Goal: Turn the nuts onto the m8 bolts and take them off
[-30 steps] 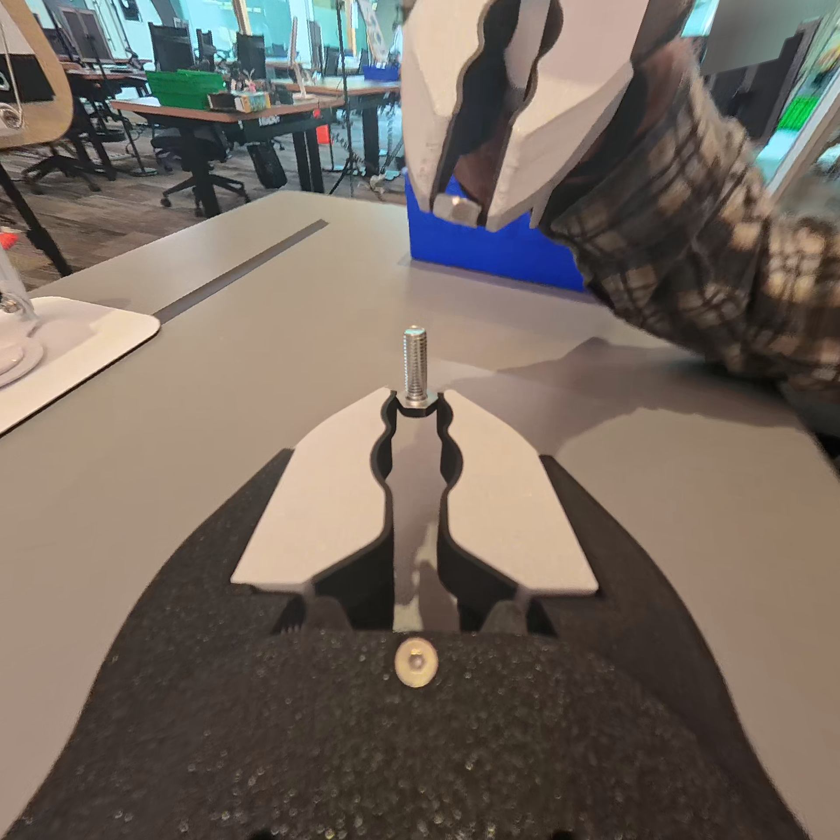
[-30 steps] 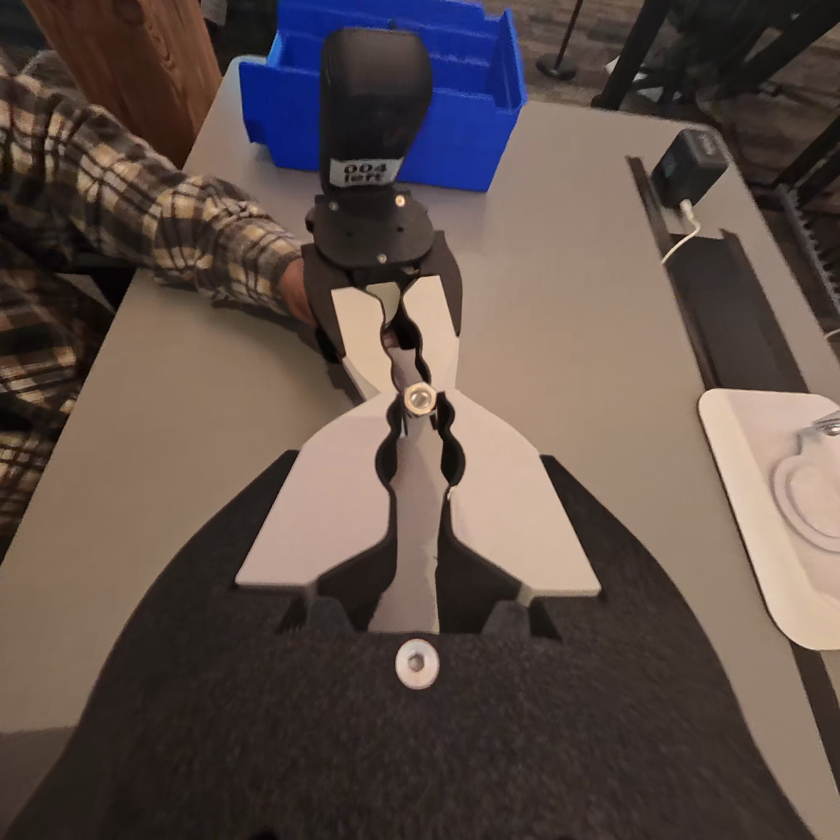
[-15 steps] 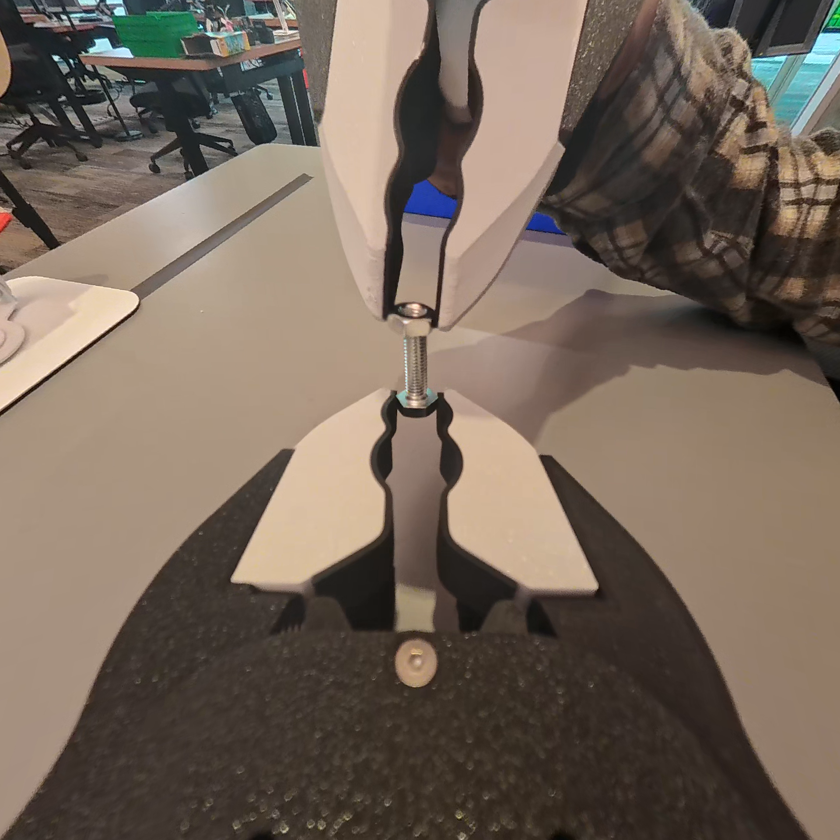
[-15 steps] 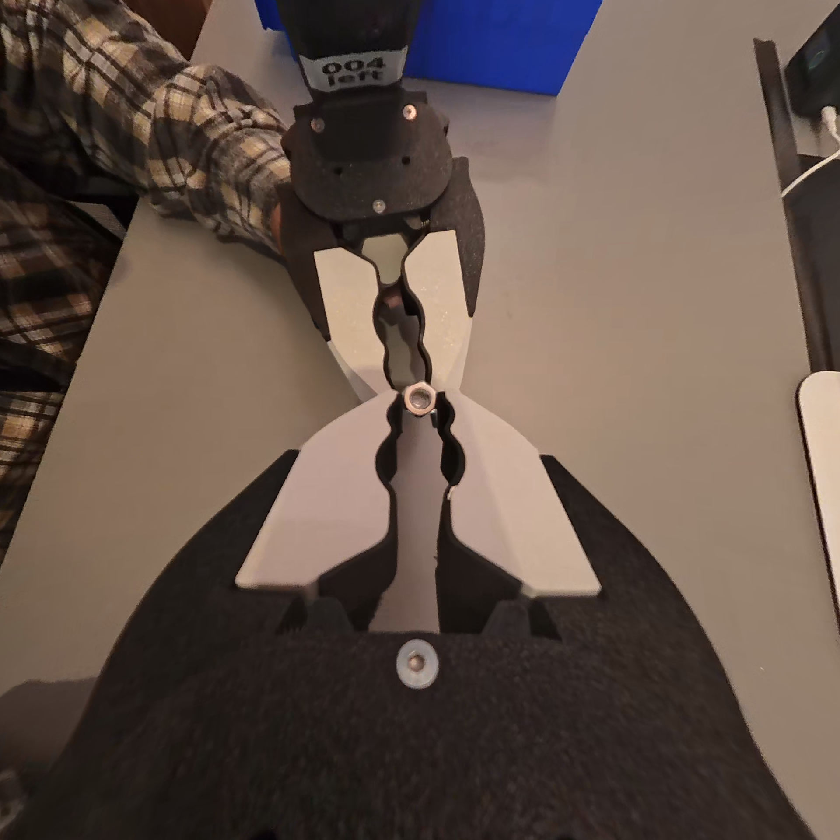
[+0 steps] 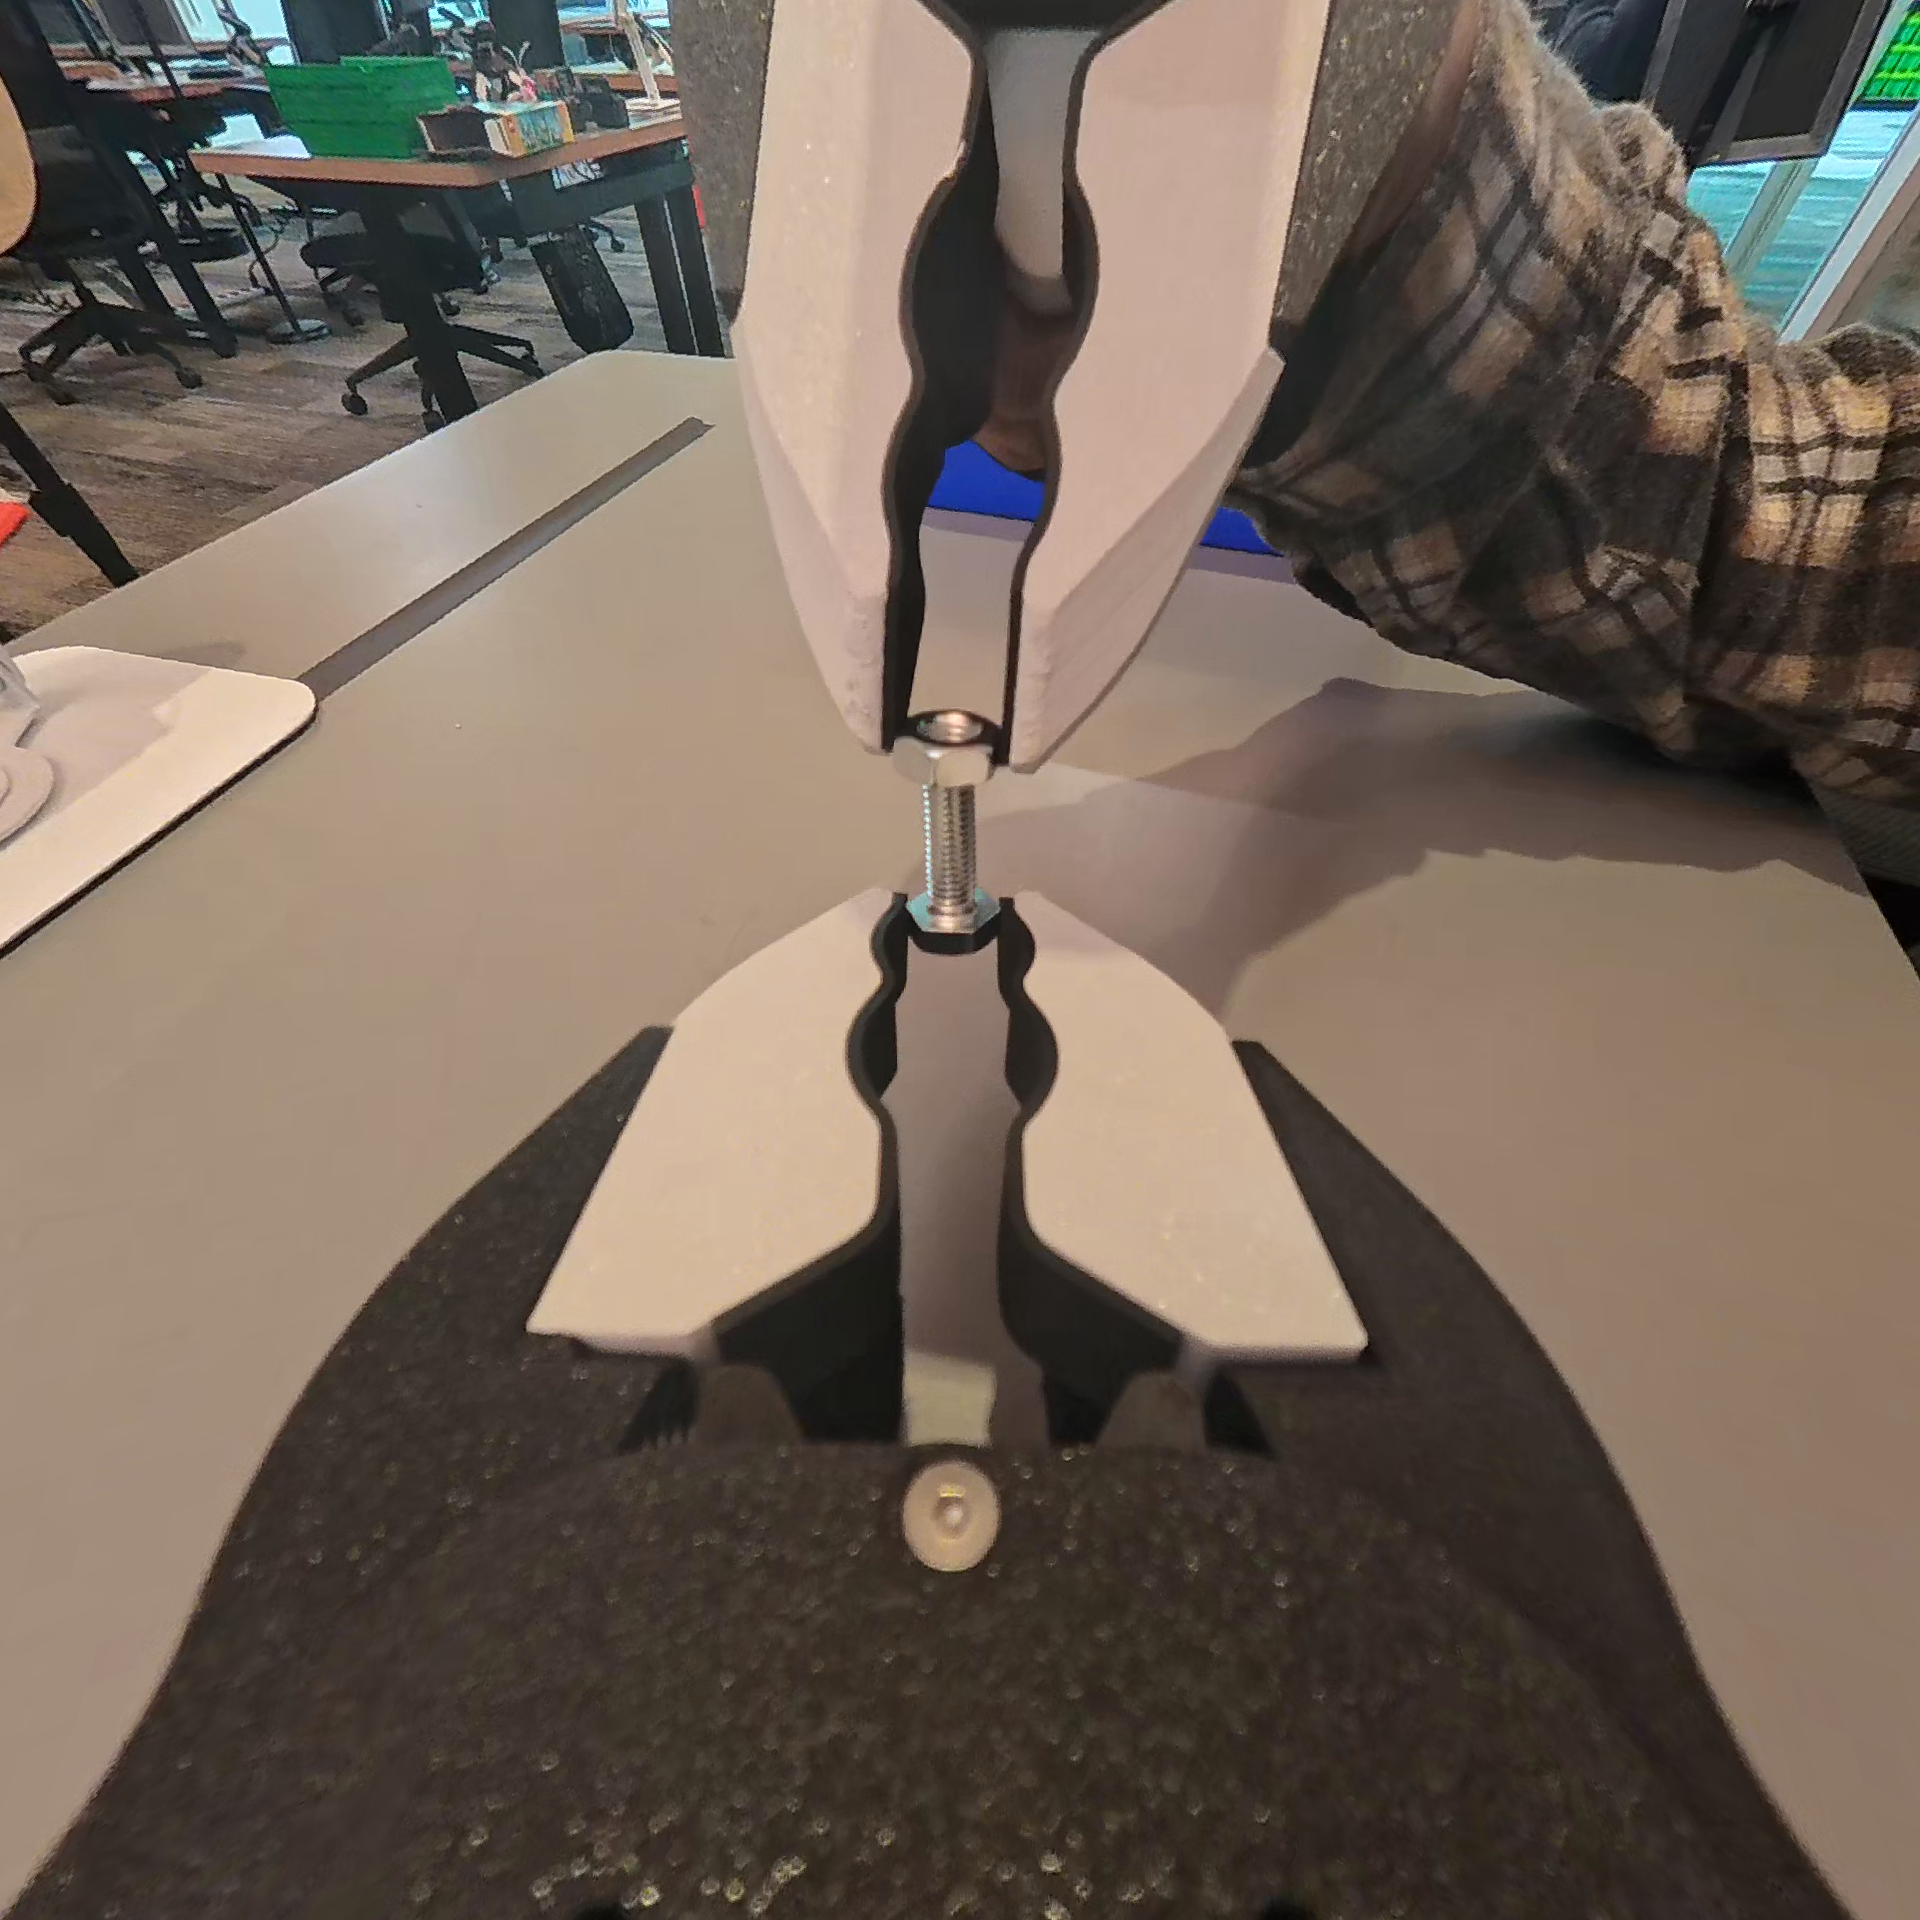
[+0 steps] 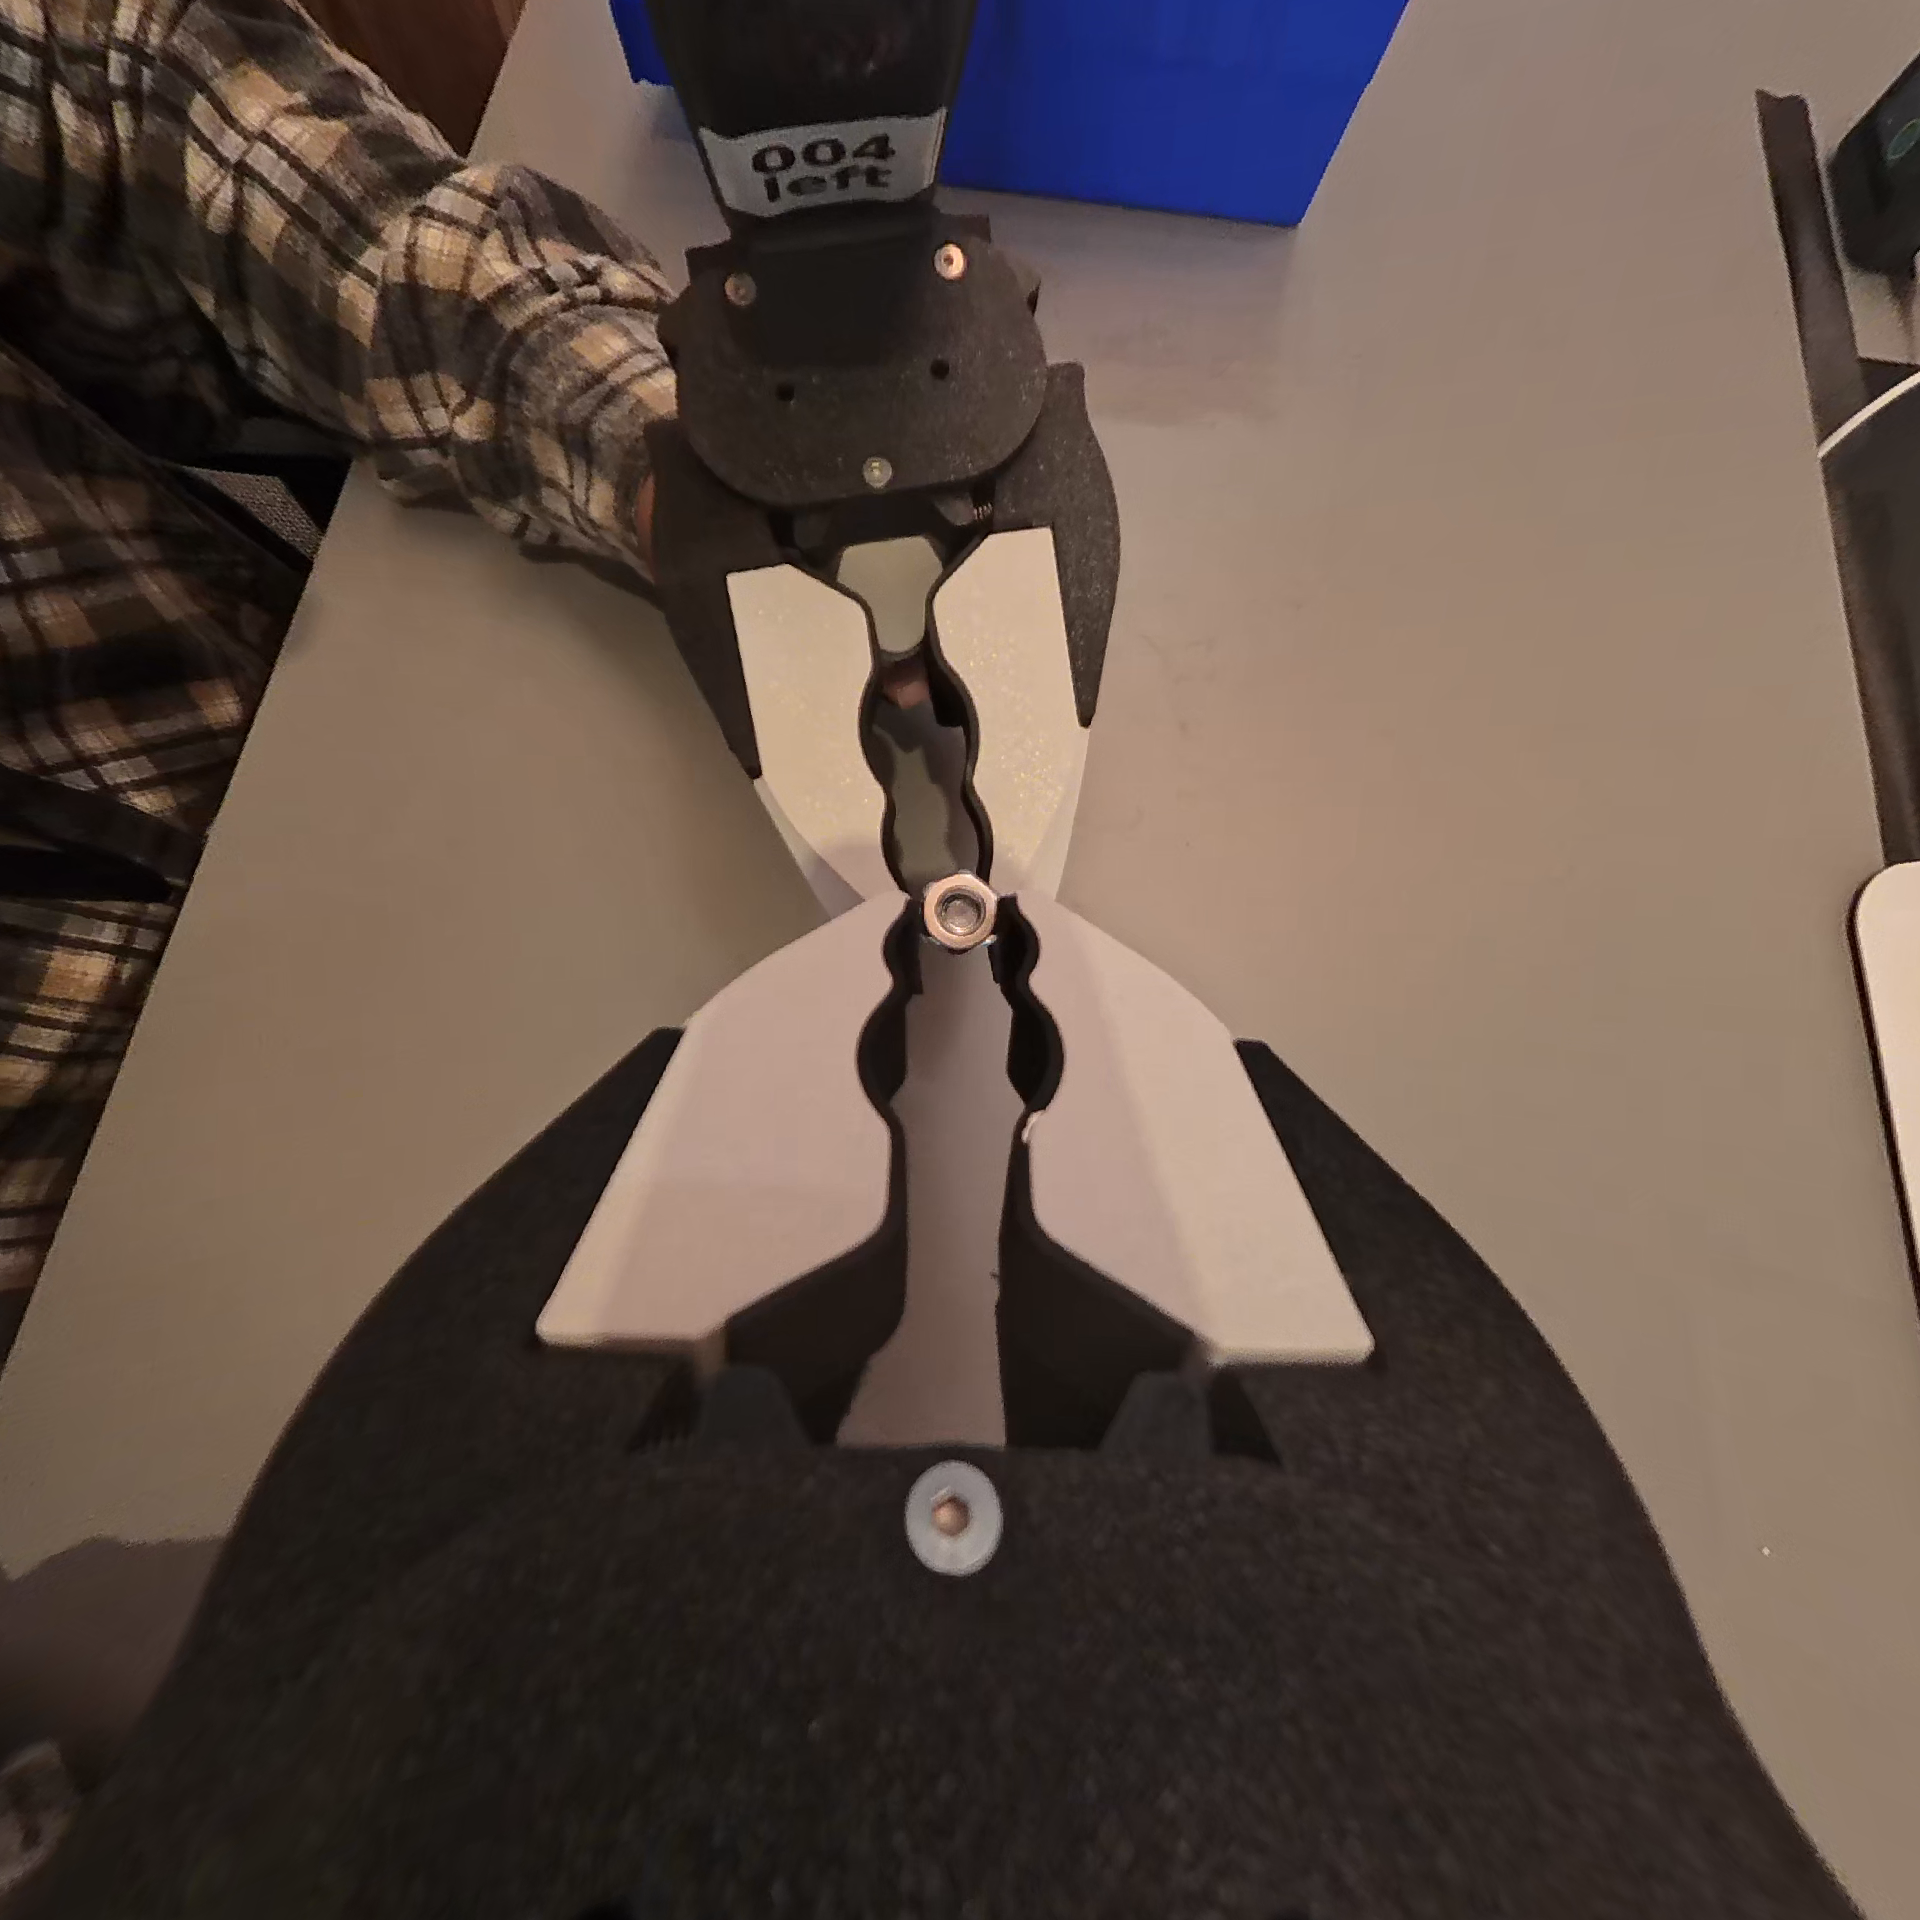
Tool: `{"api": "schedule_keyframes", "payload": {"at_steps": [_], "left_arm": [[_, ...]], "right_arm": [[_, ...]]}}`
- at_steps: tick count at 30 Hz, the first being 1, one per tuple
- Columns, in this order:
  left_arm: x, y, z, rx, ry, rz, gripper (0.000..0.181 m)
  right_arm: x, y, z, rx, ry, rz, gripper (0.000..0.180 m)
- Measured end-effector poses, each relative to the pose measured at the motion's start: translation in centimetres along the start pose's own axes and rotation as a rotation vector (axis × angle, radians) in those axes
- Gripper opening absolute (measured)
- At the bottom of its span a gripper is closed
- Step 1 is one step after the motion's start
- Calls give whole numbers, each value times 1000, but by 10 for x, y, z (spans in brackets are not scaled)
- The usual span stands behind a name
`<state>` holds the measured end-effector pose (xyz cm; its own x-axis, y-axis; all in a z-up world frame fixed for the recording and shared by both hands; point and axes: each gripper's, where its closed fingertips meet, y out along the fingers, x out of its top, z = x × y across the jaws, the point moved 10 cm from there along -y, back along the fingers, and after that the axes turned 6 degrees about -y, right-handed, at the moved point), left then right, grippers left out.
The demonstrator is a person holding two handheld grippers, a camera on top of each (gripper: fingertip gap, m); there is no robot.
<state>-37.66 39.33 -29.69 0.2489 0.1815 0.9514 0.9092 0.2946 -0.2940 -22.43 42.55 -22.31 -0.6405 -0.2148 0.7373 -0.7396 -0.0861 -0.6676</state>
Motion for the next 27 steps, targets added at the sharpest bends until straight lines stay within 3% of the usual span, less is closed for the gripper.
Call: {"api": "schedule_keyframes", "payload": {"at_steps": [27], "left_arm": [[2,0,-1,-25,-24,-27,16]], "right_arm": [[2,0,0,3,-23,-30,21]]}}
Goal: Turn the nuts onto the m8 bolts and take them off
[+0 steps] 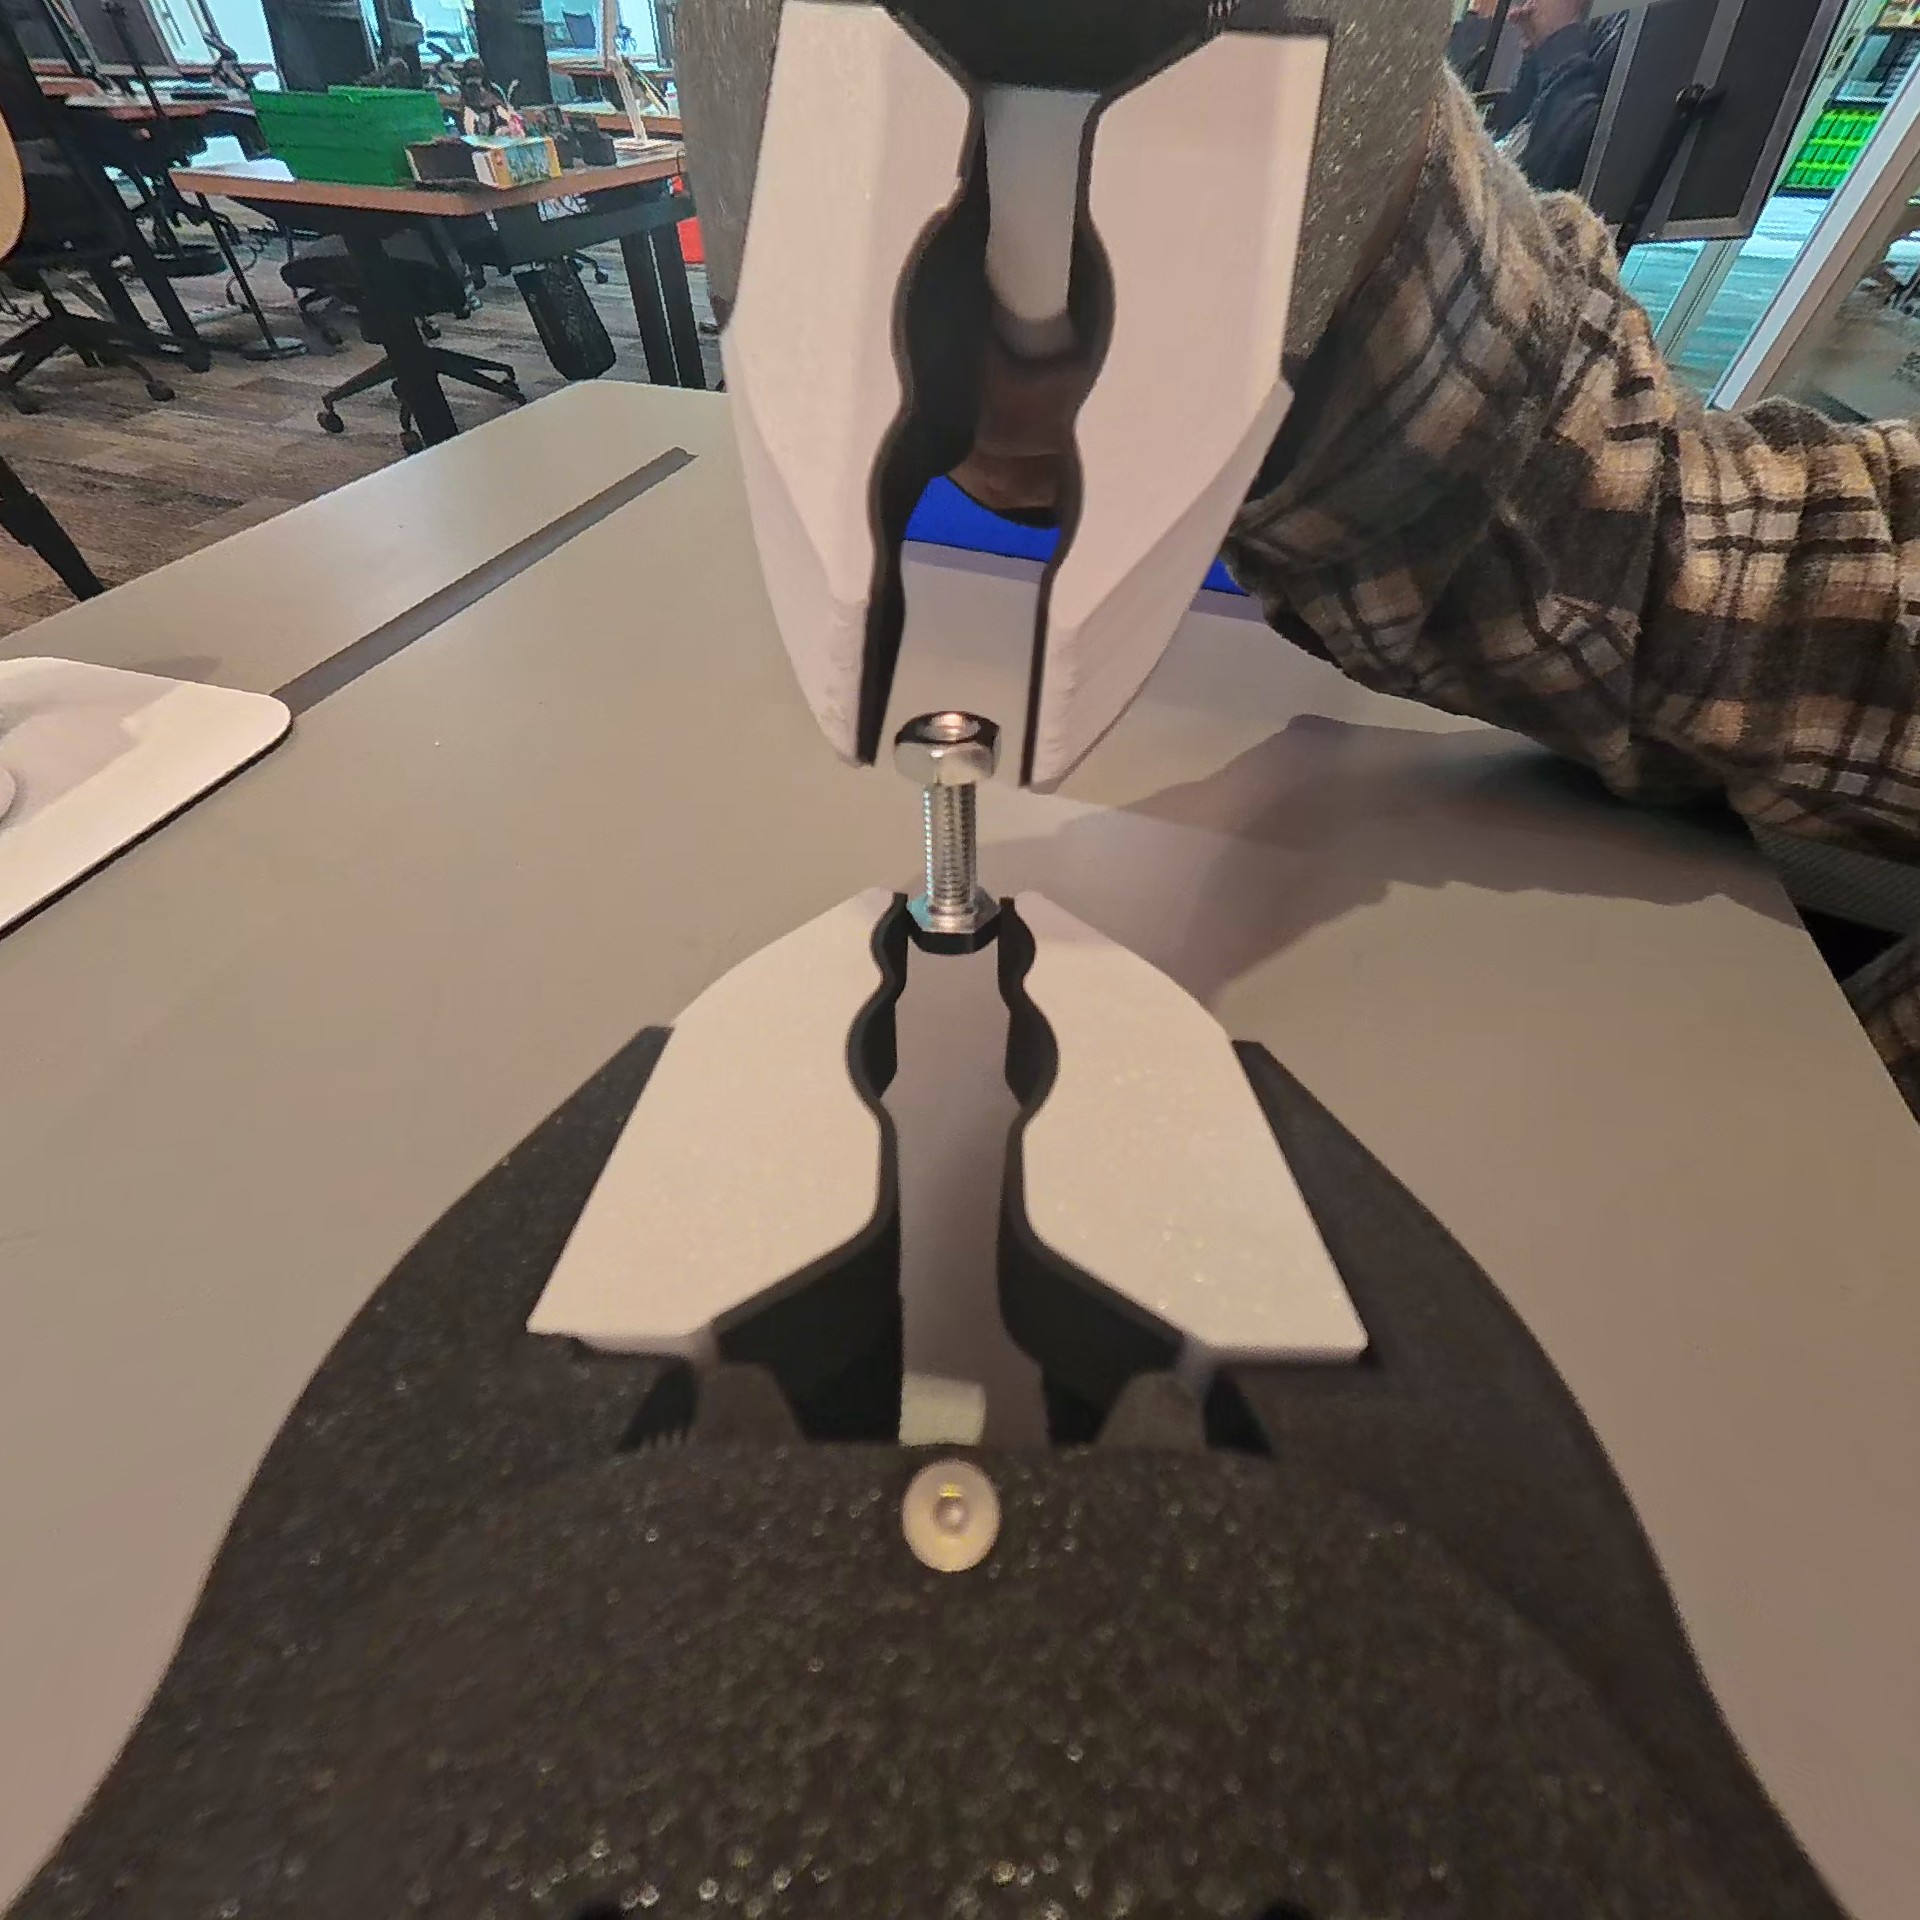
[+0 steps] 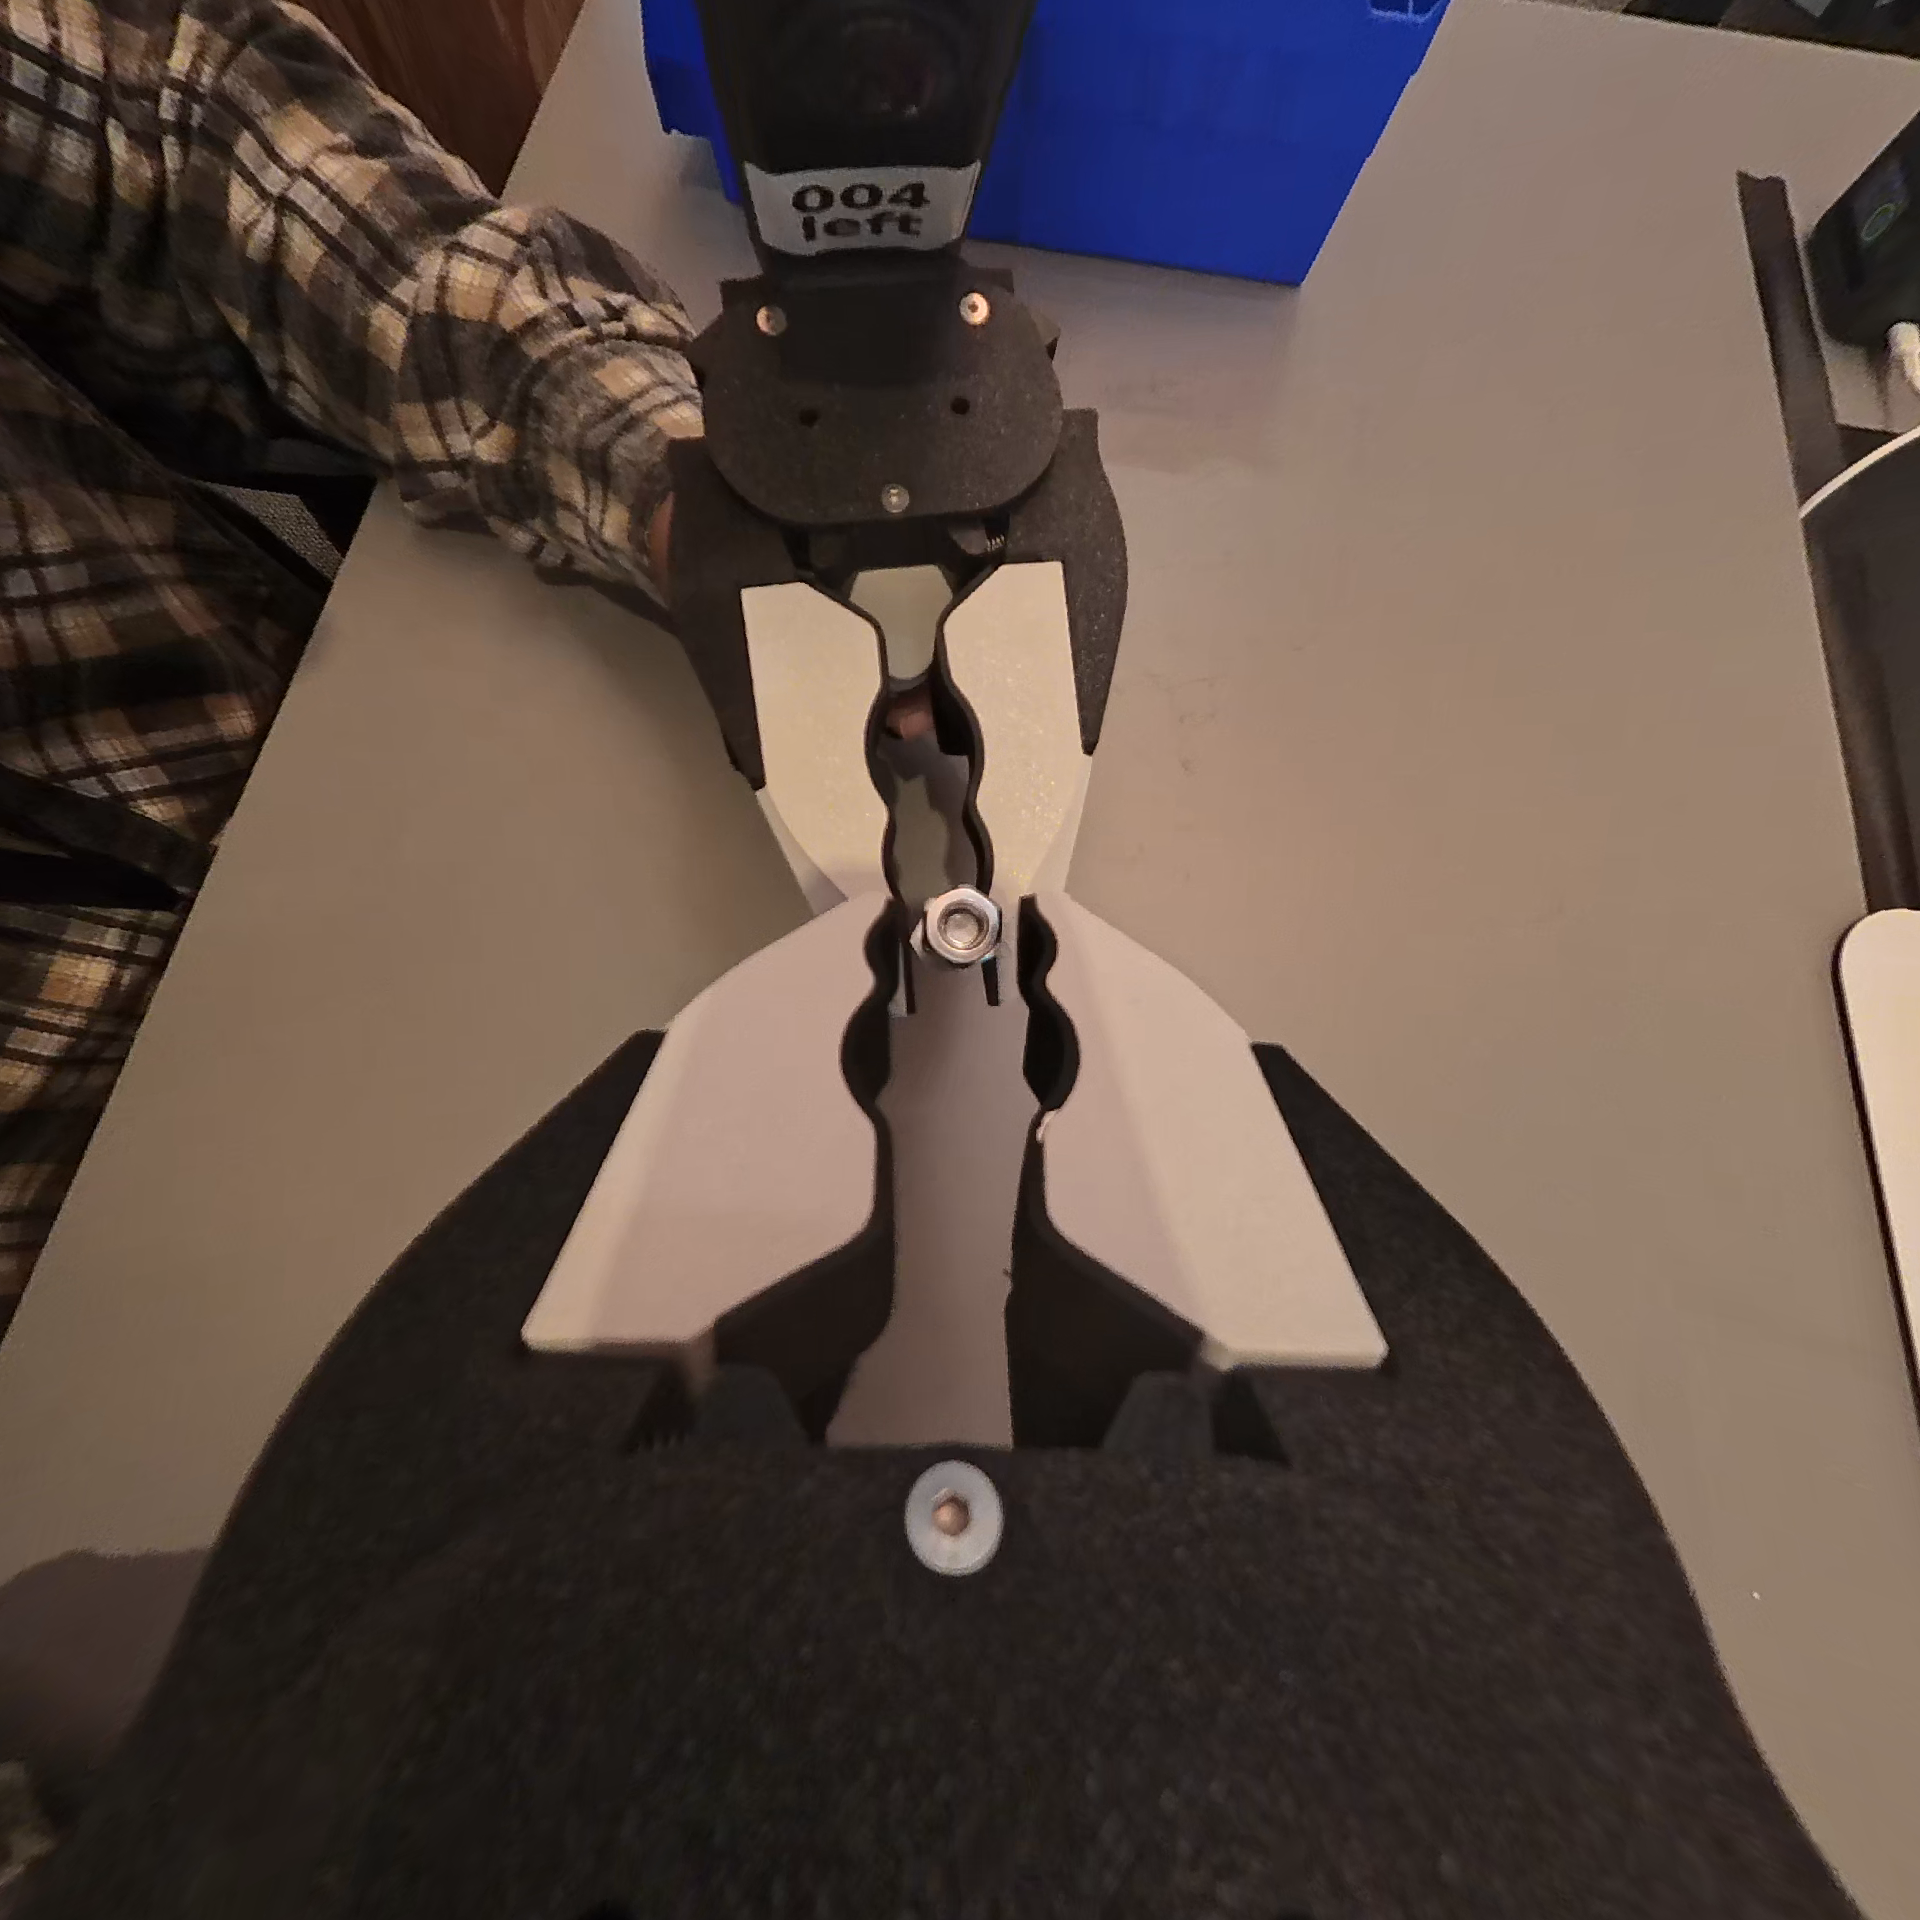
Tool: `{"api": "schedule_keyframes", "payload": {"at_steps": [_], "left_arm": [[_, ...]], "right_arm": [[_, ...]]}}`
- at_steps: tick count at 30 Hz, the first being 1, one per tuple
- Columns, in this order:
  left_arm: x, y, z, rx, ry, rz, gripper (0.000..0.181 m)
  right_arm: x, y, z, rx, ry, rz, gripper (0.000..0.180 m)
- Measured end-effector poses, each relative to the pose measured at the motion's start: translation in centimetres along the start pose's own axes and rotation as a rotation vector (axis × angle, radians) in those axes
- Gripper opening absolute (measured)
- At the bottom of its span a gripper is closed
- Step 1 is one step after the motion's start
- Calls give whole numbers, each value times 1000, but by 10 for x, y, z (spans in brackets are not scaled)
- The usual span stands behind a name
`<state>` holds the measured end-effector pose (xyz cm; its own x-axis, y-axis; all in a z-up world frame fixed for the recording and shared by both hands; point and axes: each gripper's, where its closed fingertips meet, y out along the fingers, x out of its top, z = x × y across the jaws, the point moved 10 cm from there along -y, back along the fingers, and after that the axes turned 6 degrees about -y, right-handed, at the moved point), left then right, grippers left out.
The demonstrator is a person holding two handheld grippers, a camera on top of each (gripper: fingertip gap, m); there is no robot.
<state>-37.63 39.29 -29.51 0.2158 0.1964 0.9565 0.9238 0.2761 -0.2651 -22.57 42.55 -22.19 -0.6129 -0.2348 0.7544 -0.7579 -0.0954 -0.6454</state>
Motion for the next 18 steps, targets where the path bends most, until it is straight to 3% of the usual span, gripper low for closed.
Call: {"api": "schedule_keyframes", "payload": {"at_steps": [5,10,14,18], "left_arm": [[1,-2,1,-2,-8,-21,16],[5,-11,6,-3,-13,-72,16],[9,-20,9,-5,-31,-113,16],[12,-20,5,-4,-14,-116,16]], "right_arm": [[1,-3,-2,-30,-2,-37,40],[1,-12,-4,-111,25,-346,92],[-5,-5,8,-140,33,-607,104],[-11,13,24,-206,33,-593,114]]}}
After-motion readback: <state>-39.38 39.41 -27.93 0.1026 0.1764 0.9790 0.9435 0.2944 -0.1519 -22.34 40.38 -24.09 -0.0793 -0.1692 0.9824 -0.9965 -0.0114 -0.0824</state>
